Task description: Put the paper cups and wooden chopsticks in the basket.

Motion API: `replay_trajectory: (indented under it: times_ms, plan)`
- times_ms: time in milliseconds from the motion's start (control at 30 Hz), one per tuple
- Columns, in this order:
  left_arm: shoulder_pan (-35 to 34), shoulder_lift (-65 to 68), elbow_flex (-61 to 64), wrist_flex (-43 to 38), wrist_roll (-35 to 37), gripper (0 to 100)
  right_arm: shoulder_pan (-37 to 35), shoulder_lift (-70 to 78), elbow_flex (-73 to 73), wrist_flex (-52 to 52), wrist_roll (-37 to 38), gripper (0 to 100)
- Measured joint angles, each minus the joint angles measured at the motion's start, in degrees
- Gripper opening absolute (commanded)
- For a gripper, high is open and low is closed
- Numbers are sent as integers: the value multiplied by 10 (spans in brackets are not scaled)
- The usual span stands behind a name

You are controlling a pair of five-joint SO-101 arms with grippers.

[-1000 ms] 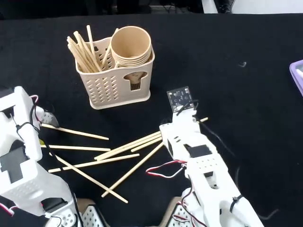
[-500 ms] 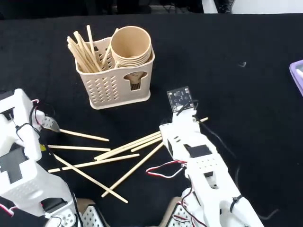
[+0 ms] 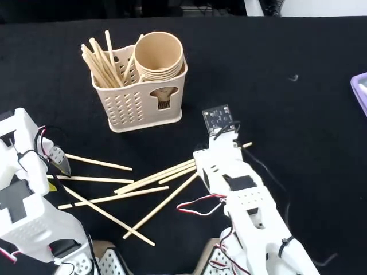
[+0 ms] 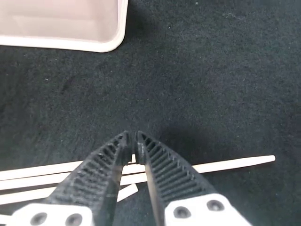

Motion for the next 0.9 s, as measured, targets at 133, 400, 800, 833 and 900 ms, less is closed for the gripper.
replay_trajectory:
  times_ms: [133, 400, 800, 833, 900]
  plan:
    - [-14, 2, 0, -13, -2, 202, 0, 0, 0, 0, 0, 29]
    - [-43, 2, 18, -104, -3, 202, 0, 0, 0, 0, 0, 29]
    - [-44, 2, 18, -110, -4, 47, 0, 0, 0, 0, 0, 29]
    - [-44, 2, 18, -110, -4, 46, 0, 0, 0, 0, 0, 29]
    - [-44, 2, 13, -110, -4, 46, 0, 0, 0, 0, 0, 29]
